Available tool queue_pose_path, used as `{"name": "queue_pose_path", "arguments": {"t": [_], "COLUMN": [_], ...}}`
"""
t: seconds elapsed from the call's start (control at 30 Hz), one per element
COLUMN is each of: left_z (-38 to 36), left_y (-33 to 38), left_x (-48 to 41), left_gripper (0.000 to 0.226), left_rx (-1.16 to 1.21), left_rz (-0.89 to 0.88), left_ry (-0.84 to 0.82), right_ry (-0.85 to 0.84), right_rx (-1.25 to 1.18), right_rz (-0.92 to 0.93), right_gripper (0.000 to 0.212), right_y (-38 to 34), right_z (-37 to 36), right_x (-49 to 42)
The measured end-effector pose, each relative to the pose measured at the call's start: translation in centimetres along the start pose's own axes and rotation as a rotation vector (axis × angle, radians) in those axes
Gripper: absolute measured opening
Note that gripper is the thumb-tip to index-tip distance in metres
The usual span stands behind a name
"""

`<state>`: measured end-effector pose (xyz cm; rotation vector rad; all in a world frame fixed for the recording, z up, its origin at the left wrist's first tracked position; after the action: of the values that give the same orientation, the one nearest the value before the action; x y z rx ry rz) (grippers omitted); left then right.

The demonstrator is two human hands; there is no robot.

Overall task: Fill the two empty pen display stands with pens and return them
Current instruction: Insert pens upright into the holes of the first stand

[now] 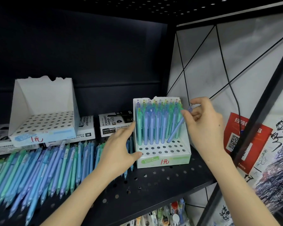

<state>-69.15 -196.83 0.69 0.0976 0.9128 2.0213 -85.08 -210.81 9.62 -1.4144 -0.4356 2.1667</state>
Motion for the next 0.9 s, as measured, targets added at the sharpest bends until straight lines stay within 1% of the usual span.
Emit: {"name": "queue_pose_path", "arguments": {"t": [0.13, 0.23, 0.33, 0.5, 0.7, 0.8, 0.87, 0.9], "left_z": [-0.3, -0.5, -0.5, -0.6, -0.6, -0.5, -0.4, -0.2], "left_y": [-0.3, -0.5, -0.4, -0.4, -0.5, -0.5, -0.5, -0.5], "left_x": [0.0, -0.1, -0.1, -0.1, -0.1, -0.2, -0.2, -0.2], "left_gripper": [0.094, 0.094, 0.094, 0.094, 0.094, 0.094, 0.094, 0.093], "left_rx": [0.016, 0.028, 0.033, 0.044, 0.042, 0.053, 0.059, 0.063], "left_rz": [0.012, 0.016, 0.002, 0.002, -0.009, -0.01, -0.015, -0.018], "left_ry": [-0.022, -0.031, -0.03, -0.022, -0.013, -0.02, -0.028, -0.031], "right_ry": [-0.058, -0.124, -0.155, -0.19, -0.172, -0.172, -0.109, -0.059], "right_rx": [0.031, 0.046, 0.05, 0.064, 0.046, 0.088, 0.184, 0.226], "right_rz": [0.036, 0.081, 0.08, 0.105, 0.085, 0.088, 0.1, 0.117], "right_gripper": [0.029, 0.043, 0.054, 0.059, 0.062, 0.066, 0.068, 0.066], "right_y": [0.3, 0.2, 0.5, 0.5, 1.0, 1.0, 0.6, 0.0], "right_z": [-1.7, -3.2, -4.0, -5.0, -5.0, -5.0, -4.3, -3.8], "right_x": [-0.2, 0.0, 0.5, 1.7, 2.4, 2.8, 3.0, 3.2]}}
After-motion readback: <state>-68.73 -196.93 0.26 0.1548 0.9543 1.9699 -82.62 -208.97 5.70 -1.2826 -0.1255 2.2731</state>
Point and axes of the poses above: each hand's wrist, its own x-axis away from the middle knuckle, its own z-axis out of the back of the hand, y = z × x, the point moved 8 cm from there along -x, towards the middle knuckle, and after that the axes turned 2 degrees about z, right-handed, at the moved point
